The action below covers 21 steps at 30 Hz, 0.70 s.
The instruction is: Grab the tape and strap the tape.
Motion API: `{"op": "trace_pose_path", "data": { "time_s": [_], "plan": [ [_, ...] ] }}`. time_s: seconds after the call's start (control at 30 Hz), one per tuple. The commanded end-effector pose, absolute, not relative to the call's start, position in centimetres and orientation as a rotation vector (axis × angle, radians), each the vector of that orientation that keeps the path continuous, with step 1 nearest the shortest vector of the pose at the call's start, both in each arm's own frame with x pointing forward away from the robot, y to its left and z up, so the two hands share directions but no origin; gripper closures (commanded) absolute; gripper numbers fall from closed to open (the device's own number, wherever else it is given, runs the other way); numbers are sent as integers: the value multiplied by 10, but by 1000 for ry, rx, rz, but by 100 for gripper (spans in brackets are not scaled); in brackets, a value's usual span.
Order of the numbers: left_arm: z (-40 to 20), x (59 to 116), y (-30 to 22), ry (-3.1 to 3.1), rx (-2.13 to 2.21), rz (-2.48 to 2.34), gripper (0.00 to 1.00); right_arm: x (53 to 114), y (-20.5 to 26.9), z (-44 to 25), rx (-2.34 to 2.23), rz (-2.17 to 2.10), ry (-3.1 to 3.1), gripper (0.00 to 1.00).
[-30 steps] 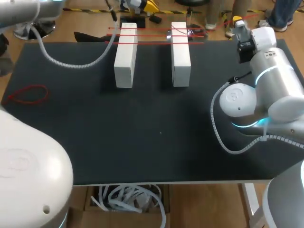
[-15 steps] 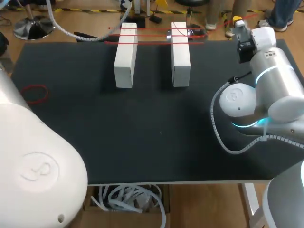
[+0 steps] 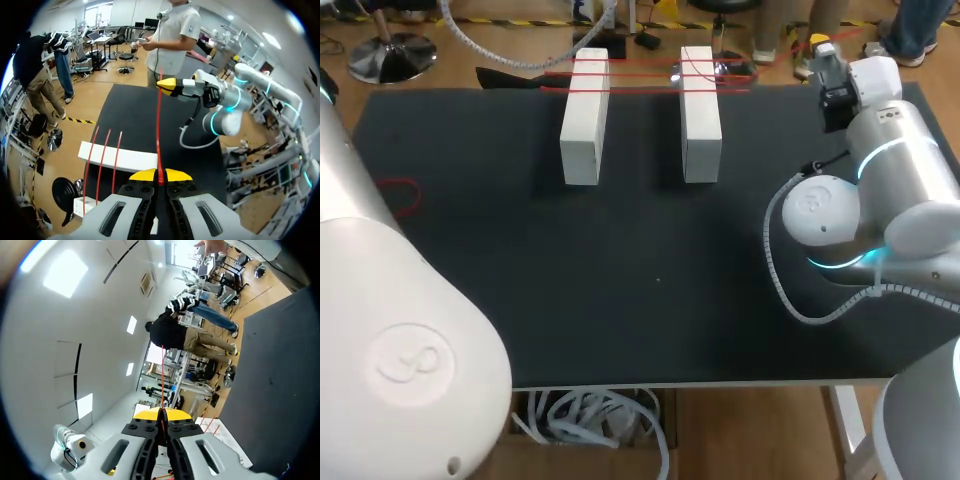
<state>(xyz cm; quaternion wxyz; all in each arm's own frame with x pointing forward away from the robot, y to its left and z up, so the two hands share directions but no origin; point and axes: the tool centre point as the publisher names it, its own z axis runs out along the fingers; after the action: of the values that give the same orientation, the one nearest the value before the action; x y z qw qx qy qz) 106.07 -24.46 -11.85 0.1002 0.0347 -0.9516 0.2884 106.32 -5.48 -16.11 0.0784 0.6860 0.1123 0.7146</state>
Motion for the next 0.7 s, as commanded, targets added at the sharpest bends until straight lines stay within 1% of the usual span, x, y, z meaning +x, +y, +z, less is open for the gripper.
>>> {"op": "trace_pose_path", "data": {
  "time_s": [0.03,0.7],
  "plan": [
    [-116,1064,-248,-2816,94,816,100,1063,-55,-159,2061,2131,338,100],
    [-114,1064,-254,-2829,35,778,100,1063,-55,-159,2061,2131,338,100]
  ]
}}
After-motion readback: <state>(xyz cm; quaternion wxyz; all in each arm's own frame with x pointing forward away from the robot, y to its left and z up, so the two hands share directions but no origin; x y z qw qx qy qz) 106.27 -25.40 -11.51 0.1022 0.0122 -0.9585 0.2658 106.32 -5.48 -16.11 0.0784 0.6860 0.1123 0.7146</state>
